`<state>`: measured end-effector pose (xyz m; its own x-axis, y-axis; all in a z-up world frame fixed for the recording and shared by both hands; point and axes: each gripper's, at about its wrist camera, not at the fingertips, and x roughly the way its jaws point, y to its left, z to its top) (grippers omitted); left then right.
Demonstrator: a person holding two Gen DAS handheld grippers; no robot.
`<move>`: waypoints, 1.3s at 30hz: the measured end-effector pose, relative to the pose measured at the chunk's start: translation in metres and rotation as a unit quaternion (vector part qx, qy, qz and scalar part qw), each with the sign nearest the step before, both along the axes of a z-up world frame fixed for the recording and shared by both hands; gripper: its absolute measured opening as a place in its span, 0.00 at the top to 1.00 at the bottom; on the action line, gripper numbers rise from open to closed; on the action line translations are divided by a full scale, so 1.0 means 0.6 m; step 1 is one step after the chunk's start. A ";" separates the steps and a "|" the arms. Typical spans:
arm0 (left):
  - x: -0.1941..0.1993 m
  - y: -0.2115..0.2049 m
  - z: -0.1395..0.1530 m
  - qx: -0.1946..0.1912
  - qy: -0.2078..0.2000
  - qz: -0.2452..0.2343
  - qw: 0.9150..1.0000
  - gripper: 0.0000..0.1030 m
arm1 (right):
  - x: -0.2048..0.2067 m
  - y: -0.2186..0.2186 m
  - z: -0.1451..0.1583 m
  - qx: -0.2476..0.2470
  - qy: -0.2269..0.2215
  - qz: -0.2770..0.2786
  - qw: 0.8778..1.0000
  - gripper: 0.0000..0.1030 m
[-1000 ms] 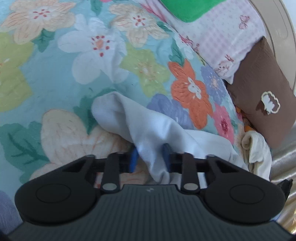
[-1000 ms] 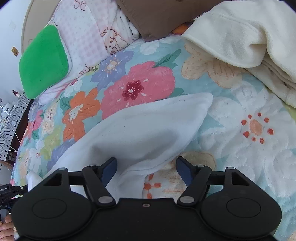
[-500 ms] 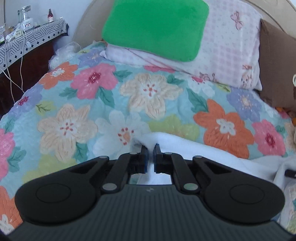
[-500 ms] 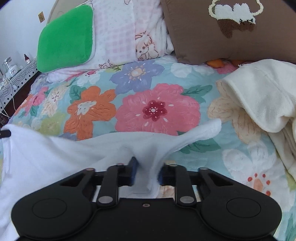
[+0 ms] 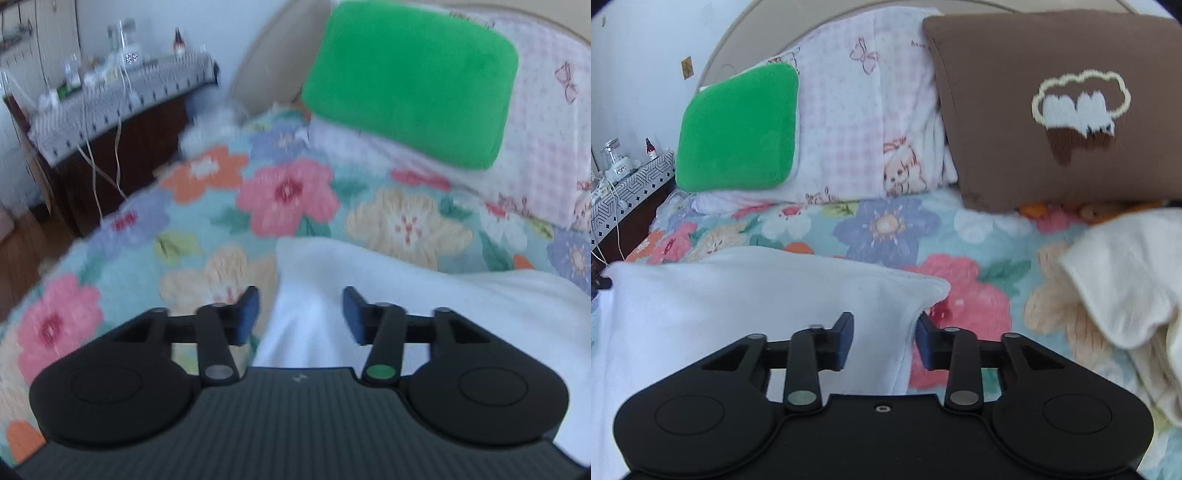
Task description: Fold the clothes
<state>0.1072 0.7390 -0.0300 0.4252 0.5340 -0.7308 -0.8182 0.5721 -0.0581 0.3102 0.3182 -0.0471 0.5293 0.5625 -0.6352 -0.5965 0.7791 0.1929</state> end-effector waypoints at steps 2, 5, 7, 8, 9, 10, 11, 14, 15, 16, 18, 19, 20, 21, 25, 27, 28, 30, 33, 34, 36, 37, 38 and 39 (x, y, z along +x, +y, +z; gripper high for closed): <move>-0.028 -0.016 -0.035 -0.028 0.006 0.001 1.000 0.43 | -0.026 -0.015 -0.011 0.003 0.010 0.003 1.000 0.46; -0.070 -0.061 -0.056 -0.044 0.020 -0.023 0.999 0.43 | -0.060 -0.054 -0.014 0.025 0.057 -0.004 0.998 0.45; -0.102 -0.097 -0.059 -0.054 0.024 -0.039 0.997 0.41 | -0.084 -0.083 -0.012 0.043 0.087 -0.010 0.995 0.45; -0.120 -0.117 -0.057 -0.059 0.024 -0.047 0.997 0.38 | -0.100 -0.102 -0.008 0.056 0.097 -0.008 0.994 0.44; -0.139 -0.134 -0.052 -0.062 0.021 -0.057 0.996 0.34 | -0.117 -0.121 -0.004 0.069 0.106 -0.006 0.992 0.44; -0.158 -0.146 -0.046 -0.060 0.022 -0.066 0.996 0.29 | -0.135 -0.138 0.000 0.076 0.113 0.001 0.991 0.42; -0.177 -0.156 -0.040 -0.057 0.023 -0.075 0.995 0.26 | -0.154 -0.153 0.004 0.075 0.120 0.009 0.990 0.42; -0.232 -0.179 -0.030 -0.047 0.044 -0.072 0.995 0.24 | -0.234 -0.193 0.014 0.029 0.111 0.060 0.992 0.41; -0.249 -0.186 -0.031 -0.051 0.045 -0.071 0.995 0.24 | -0.259 -0.206 0.017 0.008 0.096 0.073 0.993 0.41; -0.263 -0.196 -0.035 -0.061 0.046 -0.065 0.995 0.24 | -0.284 -0.220 0.019 -0.013 0.080 0.085 0.993 0.41; -0.288 -0.222 -0.046 -0.081 0.049 -0.056 0.994 0.23 | -0.324 -0.248 0.021 -0.044 0.056 0.086 0.994 0.39; -0.297 -0.239 -0.052 -0.092 0.050 -0.053 0.993 0.23 | -0.339 -0.262 0.017 -0.047 0.053 0.083 0.994 0.38; -0.306 -0.255 -0.059 -0.103 0.051 -0.049 0.992 0.23 | -0.353 -0.275 0.013 -0.048 0.052 0.078 0.994 0.38; -0.308 -0.275 -0.063 -0.112 0.053 -0.058 0.991 0.23 | -0.364 -0.286 0.006 -0.048 0.059 0.074 0.994 0.38; -0.307 -0.370 -0.057 -0.114 0.050 -0.096 0.988 0.23 | -0.403 -0.316 -0.020 -0.057 0.069 0.049 0.995 0.38; -0.305 -0.415 -0.047 -0.115 0.042 -0.124 0.985 0.23 | -0.422 -0.328 -0.031 -0.065 0.066 0.035 0.995 0.37; -0.304 -0.435 -0.041 -0.125 0.032 -0.142 0.982 0.23 | -0.431 -0.334 -0.037 -0.070 0.064 0.028 0.995 0.37; -0.307 -0.467 -0.030 -0.145 0.002 -0.170 0.975 0.23 | -0.446 -0.340 -0.042 -0.082 0.060 0.030 0.994 0.37; -0.310 -0.518 -0.021 -0.166 -0.039 -0.219 0.961 0.23 | -0.454 -0.348 -0.052 -0.089 0.065 0.020 0.994 0.35; -0.310 -0.533 -0.024 -0.171 -0.046 -0.232 0.956 0.23 | -0.453 -0.350 -0.056 -0.089 0.070 0.011 0.994 0.34; -0.307 -0.565 -0.033 -0.180 -0.060 -0.264 0.946 0.23 | -0.446 -0.356 -0.069 -0.078 0.091 -0.024 0.993 0.29; -0.304 -0.577 -0.042 -0.186 -0.063 -0.281 0.939 0.23 | -0.445 -0.358 -0.075 -0.072 0.101 -0.040 0.991 0.28; -0.301 -0.588 -0.052 -0.192 -0.066 -0.299 0.933 0.23 | -0.442 -0.363 -0.082 -0.059 0.111 -0.055 0.991 0.28; -0.296 -0.597 -0.062 -0.198 -0.061 -0.311 0.927 0.23 | -0.438 -0.367 -0.089 -0.044 0.122 -0.069 0.989 0.28</move>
